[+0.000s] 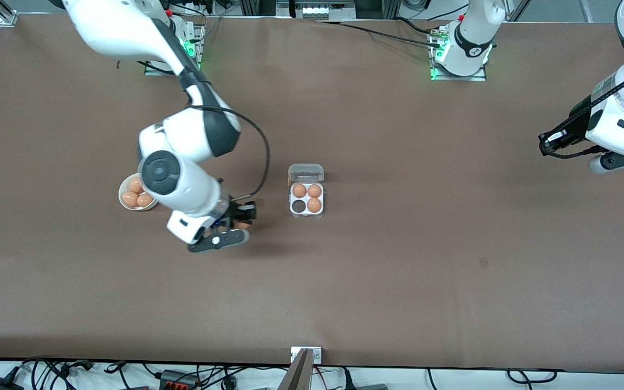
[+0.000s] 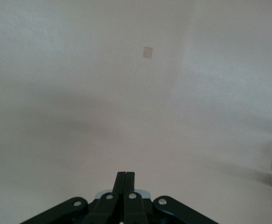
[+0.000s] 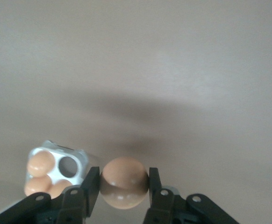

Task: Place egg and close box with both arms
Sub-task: 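Lift the egg and carry it over the empty box slot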

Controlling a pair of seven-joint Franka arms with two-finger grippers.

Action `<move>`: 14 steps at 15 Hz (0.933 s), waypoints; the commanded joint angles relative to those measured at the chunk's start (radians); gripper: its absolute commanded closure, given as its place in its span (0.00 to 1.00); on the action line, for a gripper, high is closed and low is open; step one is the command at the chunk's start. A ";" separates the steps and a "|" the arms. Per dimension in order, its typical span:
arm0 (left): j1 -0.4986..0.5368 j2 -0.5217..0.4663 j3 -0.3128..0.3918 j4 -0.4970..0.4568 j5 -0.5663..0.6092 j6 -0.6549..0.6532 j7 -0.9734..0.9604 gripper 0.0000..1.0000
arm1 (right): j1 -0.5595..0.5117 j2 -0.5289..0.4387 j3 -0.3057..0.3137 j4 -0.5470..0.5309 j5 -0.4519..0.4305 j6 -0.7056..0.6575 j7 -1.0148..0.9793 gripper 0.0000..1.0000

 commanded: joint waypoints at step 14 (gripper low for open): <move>0.005 0.003 -0.002 0.022 0.009 -0.045 0.022 0.98 | 0.188 0.141 -0.012 0.018 -0.058 0.148 0.260 1.00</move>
